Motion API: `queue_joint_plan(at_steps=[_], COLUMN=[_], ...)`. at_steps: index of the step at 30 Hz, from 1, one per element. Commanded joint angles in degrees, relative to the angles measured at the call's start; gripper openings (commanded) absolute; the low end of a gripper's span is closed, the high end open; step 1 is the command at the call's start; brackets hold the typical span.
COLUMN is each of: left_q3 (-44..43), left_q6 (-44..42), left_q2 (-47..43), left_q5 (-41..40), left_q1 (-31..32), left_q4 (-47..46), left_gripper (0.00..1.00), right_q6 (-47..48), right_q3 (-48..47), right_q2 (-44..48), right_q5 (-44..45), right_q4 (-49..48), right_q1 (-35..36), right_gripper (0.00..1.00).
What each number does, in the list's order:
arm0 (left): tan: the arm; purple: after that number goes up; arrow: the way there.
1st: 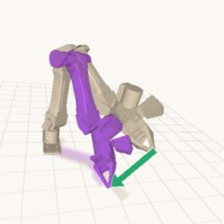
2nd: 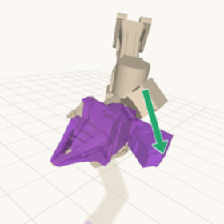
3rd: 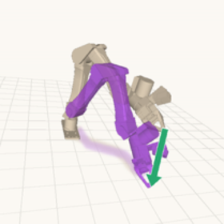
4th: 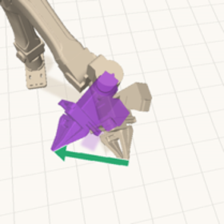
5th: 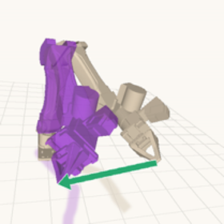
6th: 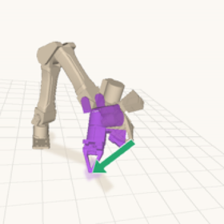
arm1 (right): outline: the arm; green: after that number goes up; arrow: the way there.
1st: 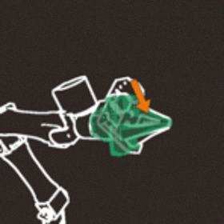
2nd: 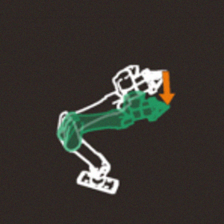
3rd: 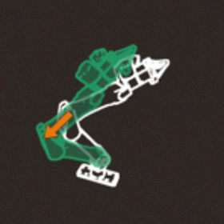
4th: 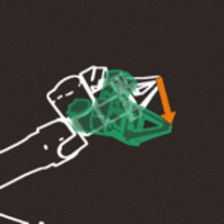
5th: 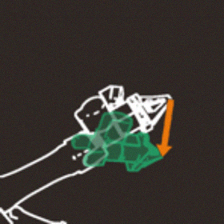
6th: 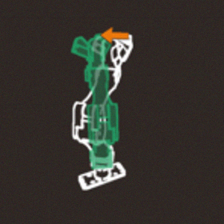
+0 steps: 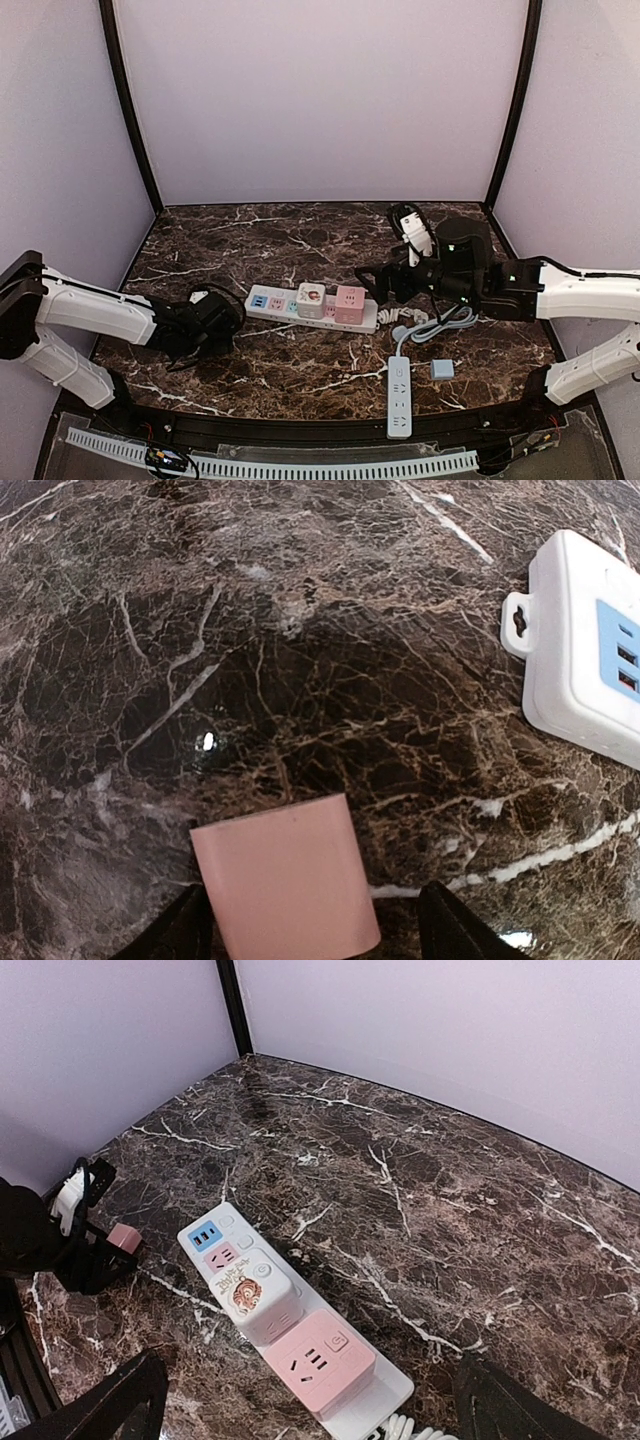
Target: Insert the plug
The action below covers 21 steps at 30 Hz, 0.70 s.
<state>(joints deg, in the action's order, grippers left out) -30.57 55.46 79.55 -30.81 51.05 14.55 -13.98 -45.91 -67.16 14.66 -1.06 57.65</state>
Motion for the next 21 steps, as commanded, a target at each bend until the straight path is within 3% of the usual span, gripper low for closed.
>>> queue_joint_plan(at_steps=[1, 8, 12, 16, 21], left_q3=[0.05, 0.43, 1.77, 5.22, 11.22], left_q6=[0.08, -0.34, -2.22, -8.12, -18.34], left_q2=[0.96, 3.45, 3.58, 0.11, -8.58], left_q5=[-1.86, -4.42, -4.94, -3.66, -0.39], left_q1=[-1.14, -1.69, -1.76, -1.73, -1.66], left_q4=[-1.39, -3.89, -6.97, -13.64, -25.65], left_gripper=[0.67, 0.55, 0.34, 0.24, 0.2], right_q6=[0.22, 0.61, 0.71, 0.86, 1.03], right_q3=[1.07, 0.27, -0.82, -3.61, -8.66], right_q2=[-0.02, -1.53, -2.87, -4.24, -6.08], right_q5=[-1.18, -1.36, -1.41, -1.34, -5.21], right_q4=[-2.48, -2.53, -2.05, 0.05, 4.78], right_q1=[-0.01, 0.01, 0.01, 0.01, -0.01], right_gripper=[0.99, 0.99, 0.99, 0.99, 0.99])
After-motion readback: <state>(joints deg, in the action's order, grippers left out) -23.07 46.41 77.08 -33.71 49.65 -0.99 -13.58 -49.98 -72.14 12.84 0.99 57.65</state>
